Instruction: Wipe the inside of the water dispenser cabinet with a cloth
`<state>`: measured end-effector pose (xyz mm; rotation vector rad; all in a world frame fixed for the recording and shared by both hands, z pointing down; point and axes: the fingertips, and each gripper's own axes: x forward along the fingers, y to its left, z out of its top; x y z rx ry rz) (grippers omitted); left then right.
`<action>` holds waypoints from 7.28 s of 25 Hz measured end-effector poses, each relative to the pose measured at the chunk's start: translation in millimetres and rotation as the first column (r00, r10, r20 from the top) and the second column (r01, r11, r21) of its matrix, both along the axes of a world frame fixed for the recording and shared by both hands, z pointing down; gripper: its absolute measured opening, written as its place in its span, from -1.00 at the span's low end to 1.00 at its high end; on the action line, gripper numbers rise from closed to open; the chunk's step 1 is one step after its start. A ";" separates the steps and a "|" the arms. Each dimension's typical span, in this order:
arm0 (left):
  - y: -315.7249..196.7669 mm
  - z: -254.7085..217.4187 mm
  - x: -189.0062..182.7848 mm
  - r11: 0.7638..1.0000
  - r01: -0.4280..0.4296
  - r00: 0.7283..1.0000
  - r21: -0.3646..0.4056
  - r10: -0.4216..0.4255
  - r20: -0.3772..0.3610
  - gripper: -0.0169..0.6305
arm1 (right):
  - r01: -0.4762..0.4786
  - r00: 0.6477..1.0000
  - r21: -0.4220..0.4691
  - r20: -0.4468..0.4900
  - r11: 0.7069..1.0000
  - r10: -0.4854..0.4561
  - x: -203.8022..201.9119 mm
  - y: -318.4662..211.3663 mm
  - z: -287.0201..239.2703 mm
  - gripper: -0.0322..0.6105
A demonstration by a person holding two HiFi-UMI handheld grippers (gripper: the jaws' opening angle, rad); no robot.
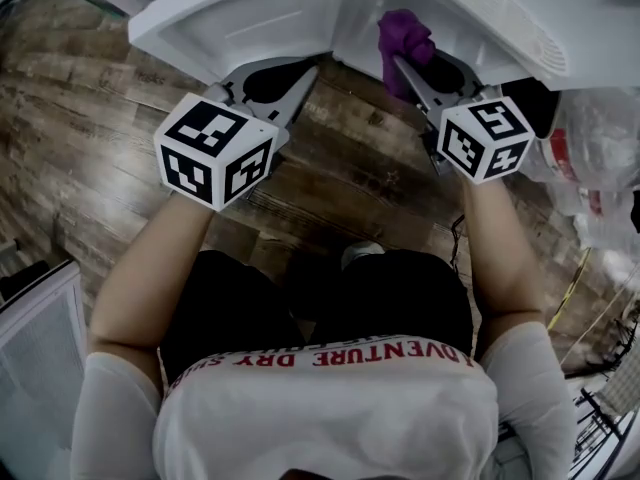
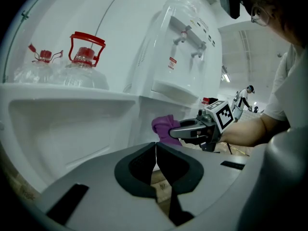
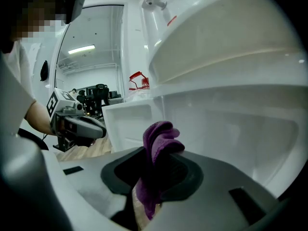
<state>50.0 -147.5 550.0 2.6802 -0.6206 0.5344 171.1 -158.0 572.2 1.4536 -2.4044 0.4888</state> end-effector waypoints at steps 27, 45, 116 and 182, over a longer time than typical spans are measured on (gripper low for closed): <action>-6.3 4.8 -6.0 0.993 0.106 0.993 -0.060 -0.109 -0.054 -0.86 | -0.148 0.989 0.199 0.015 0.969 0.148 17.9 -76.9 -21.2 -0.58; -3.8 10.8 -9.5 0.988 0.146 0.989 -0.041 -0.147 -0.014 -0.86 | -0.202 0.979 0.176 0.069 0.963 0.193 24.5 -86.5 18.9 -0.57; 21.1 41.9 19.9 0.992 0.084 0.996 -0.092 -0.082 0.034 -0.86 | -0.559 0.805 -0.301 0.025 0.772 0.593 148.1 -0.7 211.6 -0.58; 29.8 32.3 36.9 0.995 0.069 0.997 -0.068 -0.067 0.030 -0.86 | -0.533 0.840 0.160 0.218 0.831 0.497 156.1 22.1 -30.1 -0.58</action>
